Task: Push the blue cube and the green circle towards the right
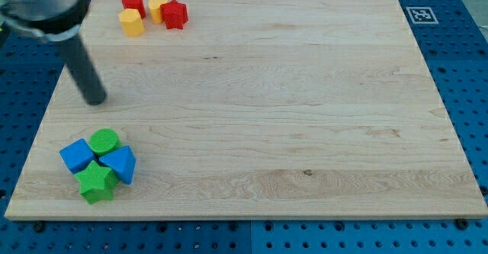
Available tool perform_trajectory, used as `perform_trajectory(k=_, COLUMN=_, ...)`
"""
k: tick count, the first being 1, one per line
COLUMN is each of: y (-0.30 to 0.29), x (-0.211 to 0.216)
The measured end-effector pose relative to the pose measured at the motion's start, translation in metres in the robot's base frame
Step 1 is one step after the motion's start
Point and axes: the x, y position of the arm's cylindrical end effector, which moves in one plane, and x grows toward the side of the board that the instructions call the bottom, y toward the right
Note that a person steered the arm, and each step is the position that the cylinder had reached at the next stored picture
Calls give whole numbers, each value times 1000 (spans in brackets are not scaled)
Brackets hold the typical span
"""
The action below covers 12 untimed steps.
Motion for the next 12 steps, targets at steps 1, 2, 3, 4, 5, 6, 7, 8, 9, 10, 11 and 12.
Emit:
perform_trajectory(k=1, y=-35, x=45)
perform_trajectory(k=2, y=-35, x=97)
perform_trajectory(k=3, y=-35, x=97)
perform_trajectory(k=4, y=-17, x=109)
perform_trajectory(k=5, y=2, x=117)
perform_trajectory(k=6, y=22, x=108)
perform_trajectory(k=7, y=33, x=90)
perform_trajectory(k=8, y=46, x=75)
perform_trajectory(k=9, y=74, x=75)
perform_trajectory(k=10, y=102, x=73)
perform_trajectory(k=11, y=129, x=58)
perform_trajectory(k=12, y=167, x=43)
